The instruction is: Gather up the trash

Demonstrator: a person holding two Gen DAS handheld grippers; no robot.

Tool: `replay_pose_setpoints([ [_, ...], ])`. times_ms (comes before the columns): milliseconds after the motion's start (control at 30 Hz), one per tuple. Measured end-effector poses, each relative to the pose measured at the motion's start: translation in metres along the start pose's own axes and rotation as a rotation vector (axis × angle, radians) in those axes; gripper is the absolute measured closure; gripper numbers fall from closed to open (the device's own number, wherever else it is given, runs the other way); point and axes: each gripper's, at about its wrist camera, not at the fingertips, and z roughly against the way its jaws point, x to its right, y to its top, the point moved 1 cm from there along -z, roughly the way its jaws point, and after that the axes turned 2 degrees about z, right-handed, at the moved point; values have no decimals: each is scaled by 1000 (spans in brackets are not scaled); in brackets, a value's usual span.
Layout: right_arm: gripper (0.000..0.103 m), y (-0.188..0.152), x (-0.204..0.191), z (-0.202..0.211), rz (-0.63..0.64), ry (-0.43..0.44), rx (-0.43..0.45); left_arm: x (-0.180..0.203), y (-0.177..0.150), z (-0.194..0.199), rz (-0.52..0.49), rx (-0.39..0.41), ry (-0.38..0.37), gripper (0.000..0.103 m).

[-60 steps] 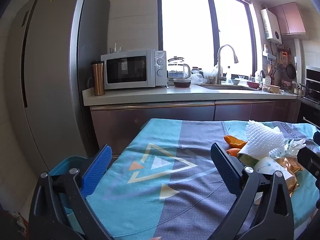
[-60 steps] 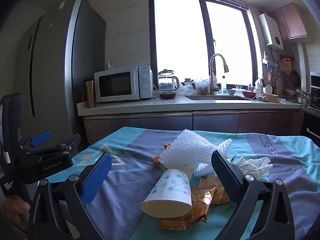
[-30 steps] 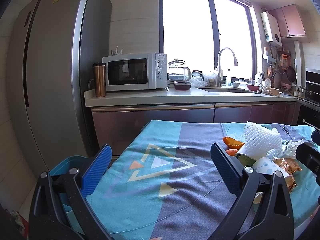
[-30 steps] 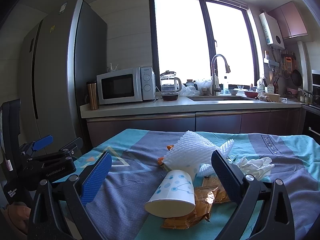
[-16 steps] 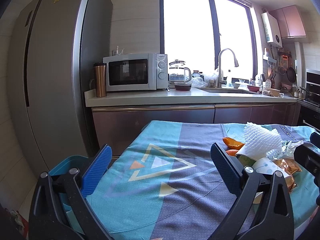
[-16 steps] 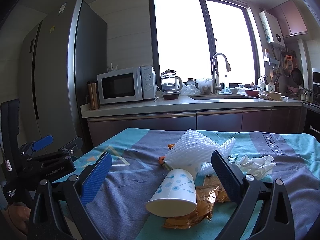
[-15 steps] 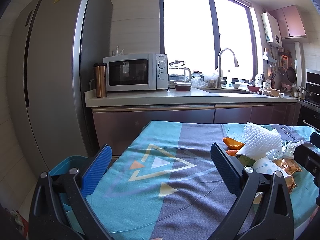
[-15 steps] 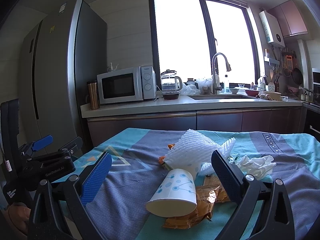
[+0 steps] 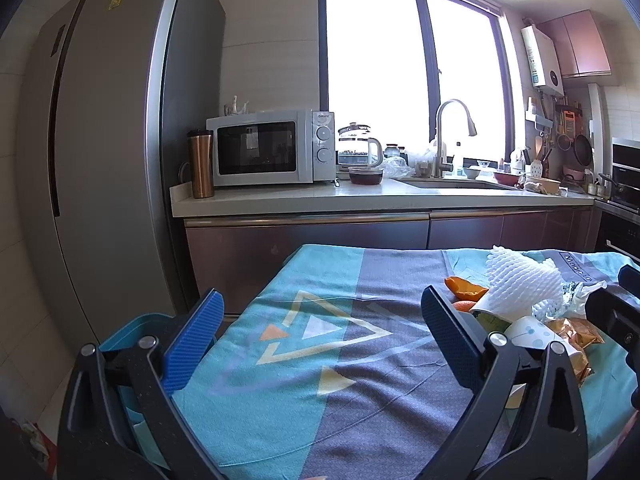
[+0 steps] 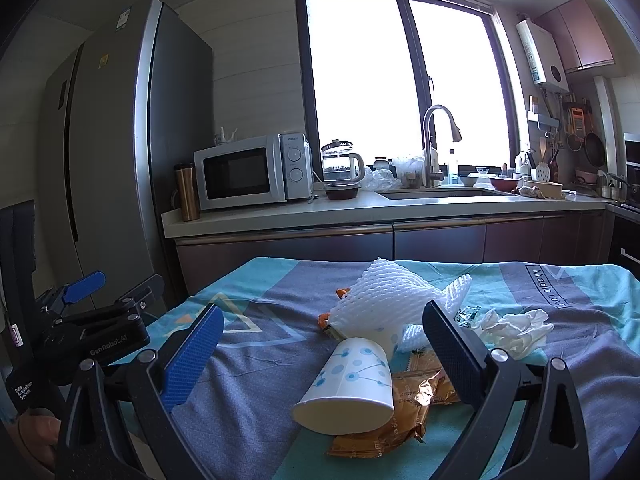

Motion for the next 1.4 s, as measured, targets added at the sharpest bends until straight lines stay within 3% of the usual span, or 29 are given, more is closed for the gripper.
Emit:
replay_pose_setpoints([
  [1200,7,-2,9,1,-26,11,-15,9,-8,-6,-8,-13,-25,6],
  [1400,7,-6,21,0,-42,-15,-33,24,-14,-10,-55,-57,-110,6],
])
